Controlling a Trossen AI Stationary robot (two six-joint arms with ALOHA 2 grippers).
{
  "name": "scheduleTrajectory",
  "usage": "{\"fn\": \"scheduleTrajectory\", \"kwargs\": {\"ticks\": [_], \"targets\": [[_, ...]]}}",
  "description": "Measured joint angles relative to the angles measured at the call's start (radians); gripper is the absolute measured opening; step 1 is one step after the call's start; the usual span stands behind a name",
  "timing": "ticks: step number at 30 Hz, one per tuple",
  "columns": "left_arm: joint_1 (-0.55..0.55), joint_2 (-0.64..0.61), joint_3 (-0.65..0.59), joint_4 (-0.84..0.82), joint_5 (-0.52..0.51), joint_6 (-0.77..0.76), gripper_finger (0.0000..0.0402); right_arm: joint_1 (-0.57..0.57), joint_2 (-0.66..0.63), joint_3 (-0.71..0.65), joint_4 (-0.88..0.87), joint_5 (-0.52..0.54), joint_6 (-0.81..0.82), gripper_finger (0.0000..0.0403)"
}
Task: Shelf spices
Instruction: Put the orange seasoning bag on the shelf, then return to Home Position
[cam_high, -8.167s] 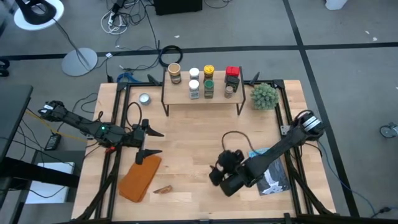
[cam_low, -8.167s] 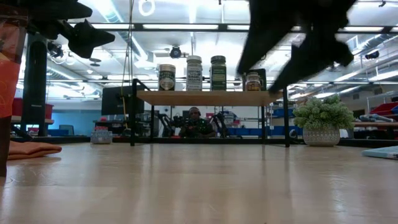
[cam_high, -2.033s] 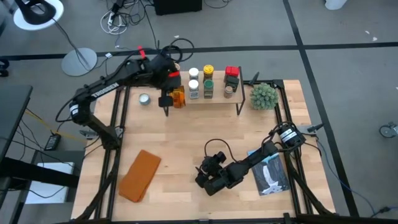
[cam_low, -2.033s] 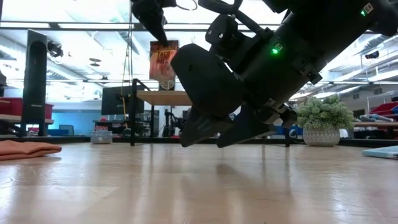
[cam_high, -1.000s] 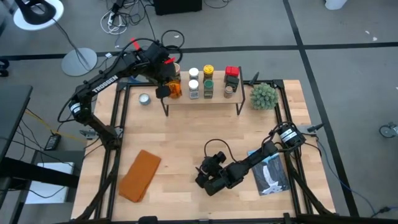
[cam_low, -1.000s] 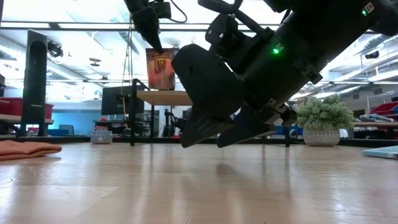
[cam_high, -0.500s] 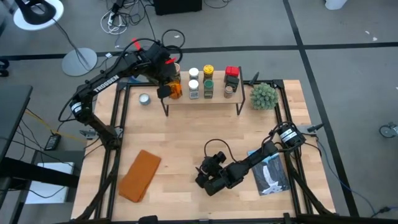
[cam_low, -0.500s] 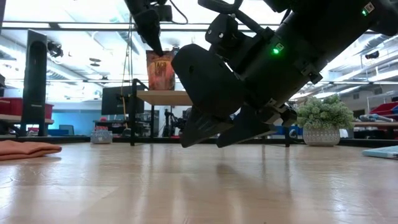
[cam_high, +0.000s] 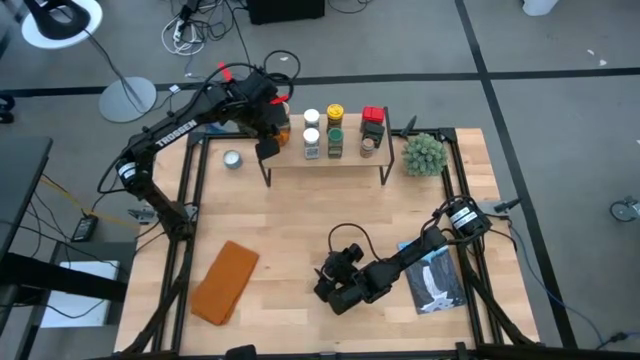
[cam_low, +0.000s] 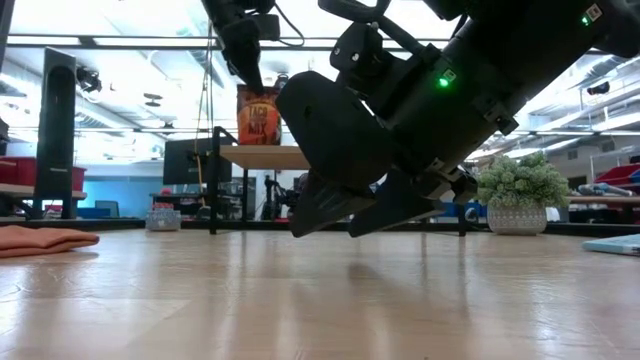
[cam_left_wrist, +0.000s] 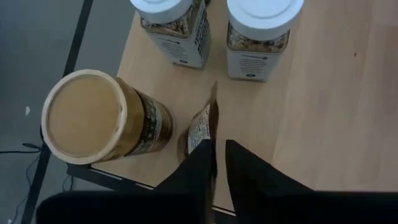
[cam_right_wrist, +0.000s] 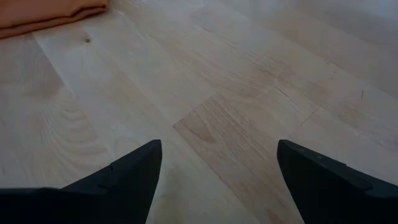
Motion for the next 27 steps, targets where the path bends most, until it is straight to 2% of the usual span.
{"fn": "scheduleTrajectory", "kwargs": {"ticks": [10, 22, 27], "targets": [[0.000, -0.001, 0.000, 0.000, -0.007, -0.001, 0.0091, 0.000, 0.000, 0.000, 0.000, 0.000, 0.000, 0.0318], [0.000, -0.013, 0.000, 0.054, -0.044, 0.004, 0.0092, 0.000, 0.000, 0.000, 0.000, 0.000, -0.001, 0.0318], [0.002, -0.025, 0.000, 0.061, -0.104, 0.021, 0.0092, 0.000, 0.000, 0.000, 0.000, 0.000, -0.005, 0.0318]]}}
